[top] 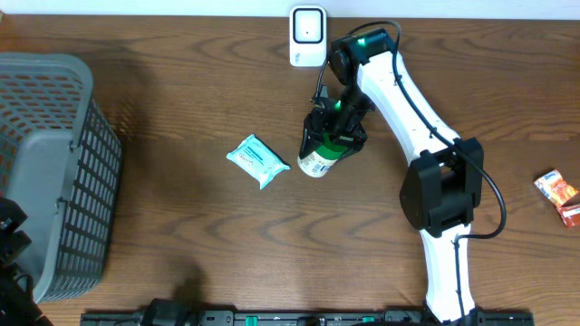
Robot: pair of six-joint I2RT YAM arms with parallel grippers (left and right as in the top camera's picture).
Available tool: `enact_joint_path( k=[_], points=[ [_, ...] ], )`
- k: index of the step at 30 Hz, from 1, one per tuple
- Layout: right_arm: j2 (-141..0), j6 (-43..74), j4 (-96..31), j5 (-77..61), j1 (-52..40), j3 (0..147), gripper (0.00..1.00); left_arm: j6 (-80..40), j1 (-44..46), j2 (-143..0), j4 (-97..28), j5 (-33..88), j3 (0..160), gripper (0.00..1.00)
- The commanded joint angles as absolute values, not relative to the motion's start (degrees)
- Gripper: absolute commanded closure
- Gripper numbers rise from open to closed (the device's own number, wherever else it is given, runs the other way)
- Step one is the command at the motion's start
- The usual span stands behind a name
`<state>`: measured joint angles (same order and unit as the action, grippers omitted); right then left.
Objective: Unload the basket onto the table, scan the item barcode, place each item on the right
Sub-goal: 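Lift the jar up toward the white scanner, then hold the jar under the scanner with right gripper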
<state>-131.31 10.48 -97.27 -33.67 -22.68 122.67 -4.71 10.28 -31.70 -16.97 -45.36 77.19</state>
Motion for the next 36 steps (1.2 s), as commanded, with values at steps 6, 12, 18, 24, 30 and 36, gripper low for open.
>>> enact_joint_path(
  k=[6,12,18,24,30,36],
  points=[
    [-130.52,2.61,-95.85,-56.51,-20.86,123.63,0.46,-5.26,10.04,-31.20,-17.12,-45.82,77.08,0.17],
    [-130.52,2.48,-90.30,-60.14,-18.11,130.63,0.48,-5.26,10.04,-31.20,-17.15,-45.82,77.08,0.17],
    [-130.52,5.04,-78.54,-57.17,-16.53,146.67,0.45,-5.26,10.04,-31.20,-17.74,-45.84,77.08,0.17],
    [-130.52,9.13,-68.01,-24.69,-17.78,157.34,0.42,-5.26,10.04,-31.20,-17.76,-45.84,77.08,0.17],
    [-131.48,6.57,-56.07,-5.28,-21.61,153.88,0.41,-5.26,10.04,-31.20,-17.76,-45.82,77.08,0.17],
    [-135.31,6.57,-39.68,6.20,-23.62,144.77,0.42,-5.26,10.04,-31.20,-17.76,-45.82,77.08,0.17]
  ],
)
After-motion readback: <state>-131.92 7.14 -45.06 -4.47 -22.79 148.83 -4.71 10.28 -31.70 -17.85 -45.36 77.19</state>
